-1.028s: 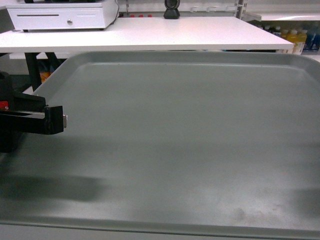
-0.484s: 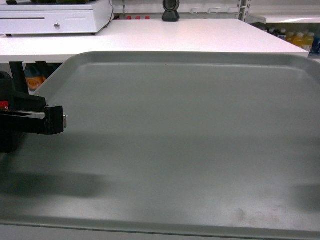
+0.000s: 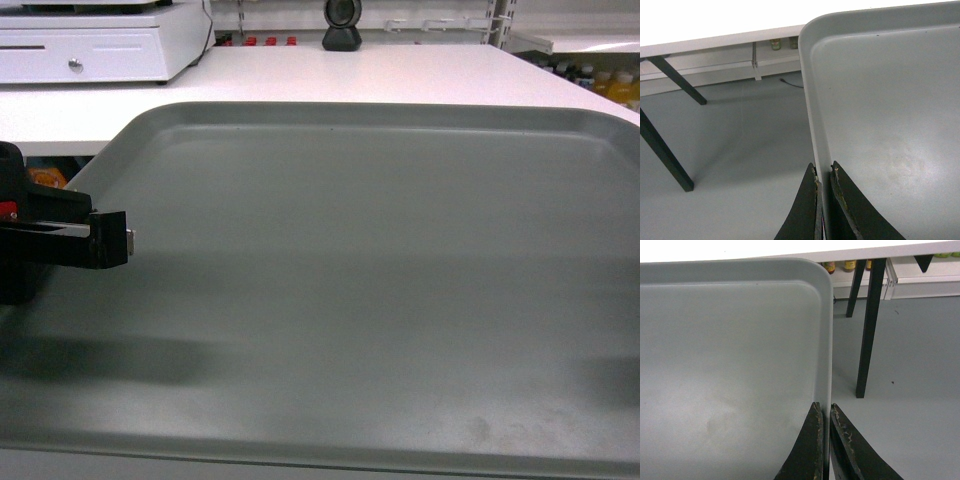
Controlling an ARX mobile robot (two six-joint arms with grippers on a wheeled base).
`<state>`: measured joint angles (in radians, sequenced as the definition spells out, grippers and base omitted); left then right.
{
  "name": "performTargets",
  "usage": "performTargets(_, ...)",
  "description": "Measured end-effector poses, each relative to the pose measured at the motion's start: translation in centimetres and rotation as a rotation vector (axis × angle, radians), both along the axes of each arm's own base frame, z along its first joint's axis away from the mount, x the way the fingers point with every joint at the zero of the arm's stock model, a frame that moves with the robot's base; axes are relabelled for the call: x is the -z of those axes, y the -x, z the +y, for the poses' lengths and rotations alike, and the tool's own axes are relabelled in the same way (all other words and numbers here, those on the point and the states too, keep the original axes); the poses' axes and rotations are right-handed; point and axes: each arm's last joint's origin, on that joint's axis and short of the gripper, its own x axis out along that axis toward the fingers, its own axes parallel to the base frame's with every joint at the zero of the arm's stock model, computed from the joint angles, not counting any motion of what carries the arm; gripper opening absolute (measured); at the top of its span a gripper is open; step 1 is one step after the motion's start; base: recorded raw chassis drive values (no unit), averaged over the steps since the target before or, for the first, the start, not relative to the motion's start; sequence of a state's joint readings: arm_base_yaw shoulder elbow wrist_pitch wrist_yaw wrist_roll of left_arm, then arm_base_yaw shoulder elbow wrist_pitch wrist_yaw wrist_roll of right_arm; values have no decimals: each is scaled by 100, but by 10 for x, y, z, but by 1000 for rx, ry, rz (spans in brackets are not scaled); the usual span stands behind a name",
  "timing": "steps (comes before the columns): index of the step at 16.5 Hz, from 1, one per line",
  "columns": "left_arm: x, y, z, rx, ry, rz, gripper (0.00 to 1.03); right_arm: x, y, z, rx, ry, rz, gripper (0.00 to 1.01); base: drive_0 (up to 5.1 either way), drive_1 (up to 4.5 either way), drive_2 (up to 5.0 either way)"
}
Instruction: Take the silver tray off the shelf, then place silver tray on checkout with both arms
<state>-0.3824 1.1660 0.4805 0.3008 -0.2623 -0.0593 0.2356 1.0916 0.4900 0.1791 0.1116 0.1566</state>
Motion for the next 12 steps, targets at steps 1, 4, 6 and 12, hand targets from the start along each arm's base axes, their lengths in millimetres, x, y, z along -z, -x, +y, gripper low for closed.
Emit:
performTargets(1,0,0,0,0,-1,2,4,0,0,0,0,0,-1,2,10,438,-417)
performTargets(4,0,0,0,0,1,-2,4,0,0,0,1,0,-2,2,10,438,-417)
performTargets(6,0,0,0,1,1,-2,4,0,0,0,0,0,-1,2,10,438,-417)
performTargets(12,0,0,0,1,0,0,4,0,0,0,0,0,0,2,8,436,-419)
